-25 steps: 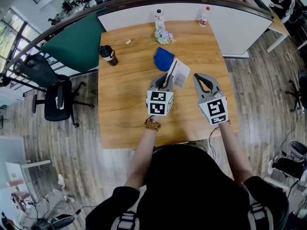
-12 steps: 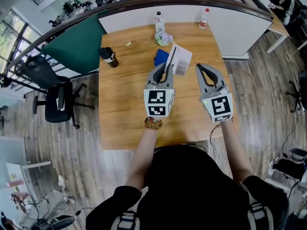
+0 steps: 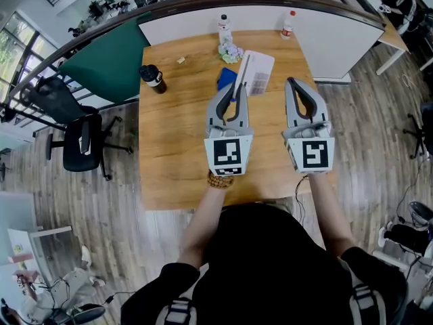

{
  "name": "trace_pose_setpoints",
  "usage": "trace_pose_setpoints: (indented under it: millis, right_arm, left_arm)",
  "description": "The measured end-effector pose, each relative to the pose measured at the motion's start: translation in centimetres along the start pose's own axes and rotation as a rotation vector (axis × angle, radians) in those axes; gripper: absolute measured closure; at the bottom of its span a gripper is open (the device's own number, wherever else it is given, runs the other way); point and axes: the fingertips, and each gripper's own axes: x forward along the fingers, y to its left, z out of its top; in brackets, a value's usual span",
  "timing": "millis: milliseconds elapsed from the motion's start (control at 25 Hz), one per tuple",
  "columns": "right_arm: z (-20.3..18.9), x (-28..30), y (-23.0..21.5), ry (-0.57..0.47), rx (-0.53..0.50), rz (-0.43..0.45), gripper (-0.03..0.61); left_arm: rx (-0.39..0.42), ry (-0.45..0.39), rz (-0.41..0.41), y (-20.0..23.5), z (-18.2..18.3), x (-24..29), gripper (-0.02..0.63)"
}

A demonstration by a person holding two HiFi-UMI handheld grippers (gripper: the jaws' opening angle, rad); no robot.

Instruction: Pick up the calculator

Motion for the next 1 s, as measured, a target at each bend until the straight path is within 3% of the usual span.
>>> trace_pose_setpoints:
  millis: [320, 560, 1000]
  right_arm:
    - [-0.6, -0.9, 1.4, 0.000, 0.022, 0.008, 0.572]
    - [0.0, -1.2, 2.0, -0.062, 0.071, -0.021, 0.572]
    - [-4.5, -2.0, 3.5, 0.052, 0.072, 0.021, 0.572]
  left_arm:
    - [0.031, -0.098, 0.045, -0.4, 1.5, -1.0, 0.559]
    - [0.031, -0.056, 0.057, -0.4, -0.6, -1.5, 0.560]
    - [0.026, 0.023, 0.064, -0.4, -4.5, -2.0, 0.558]
